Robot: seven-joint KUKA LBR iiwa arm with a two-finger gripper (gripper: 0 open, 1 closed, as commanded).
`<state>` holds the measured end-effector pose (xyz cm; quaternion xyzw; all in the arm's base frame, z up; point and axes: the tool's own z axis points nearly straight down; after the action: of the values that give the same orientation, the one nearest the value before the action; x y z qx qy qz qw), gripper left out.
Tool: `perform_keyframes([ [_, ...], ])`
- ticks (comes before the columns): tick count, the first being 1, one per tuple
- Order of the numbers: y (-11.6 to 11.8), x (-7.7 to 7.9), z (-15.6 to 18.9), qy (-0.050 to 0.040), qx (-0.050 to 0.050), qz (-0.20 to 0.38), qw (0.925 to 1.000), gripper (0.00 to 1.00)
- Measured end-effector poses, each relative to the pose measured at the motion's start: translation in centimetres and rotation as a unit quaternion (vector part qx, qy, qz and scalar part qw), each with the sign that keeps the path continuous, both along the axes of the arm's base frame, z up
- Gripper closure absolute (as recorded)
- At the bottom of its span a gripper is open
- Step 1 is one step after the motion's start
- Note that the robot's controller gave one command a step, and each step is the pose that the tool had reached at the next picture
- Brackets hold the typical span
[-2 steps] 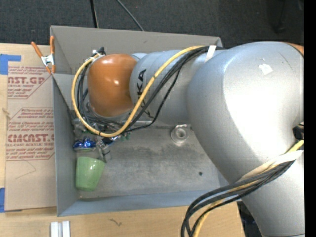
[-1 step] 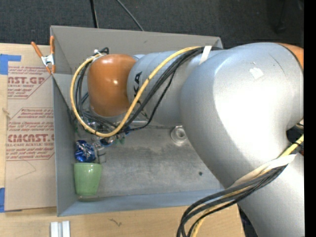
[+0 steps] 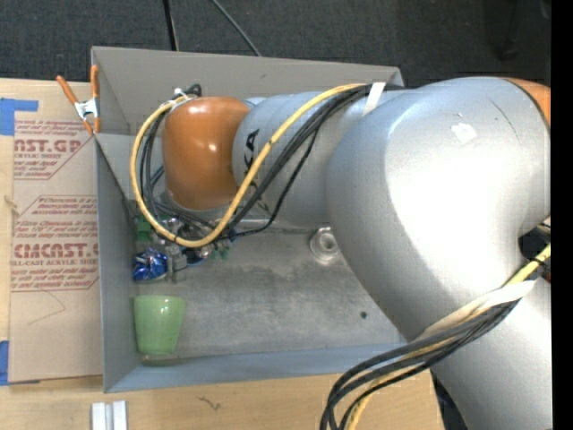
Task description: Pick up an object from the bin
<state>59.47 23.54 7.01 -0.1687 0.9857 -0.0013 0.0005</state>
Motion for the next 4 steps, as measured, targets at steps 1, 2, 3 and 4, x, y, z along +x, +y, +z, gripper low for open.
perform_keyframes([
  [1,0.4,-3.2,18.3,-0.0038,0.002,0.221,0.9752,1.00],
  [2,-0.8,-4.0,13.5,0.0012,0.002,0.126,0.9920,1.00],
  [3,-0.9,-7.6,9.4,0.0022,0.002,0.003,1.0000,1.00],
  [4,-0.9,-7.4,9.5,0.0003,0.002,0.003,1.0000,0.00],
])
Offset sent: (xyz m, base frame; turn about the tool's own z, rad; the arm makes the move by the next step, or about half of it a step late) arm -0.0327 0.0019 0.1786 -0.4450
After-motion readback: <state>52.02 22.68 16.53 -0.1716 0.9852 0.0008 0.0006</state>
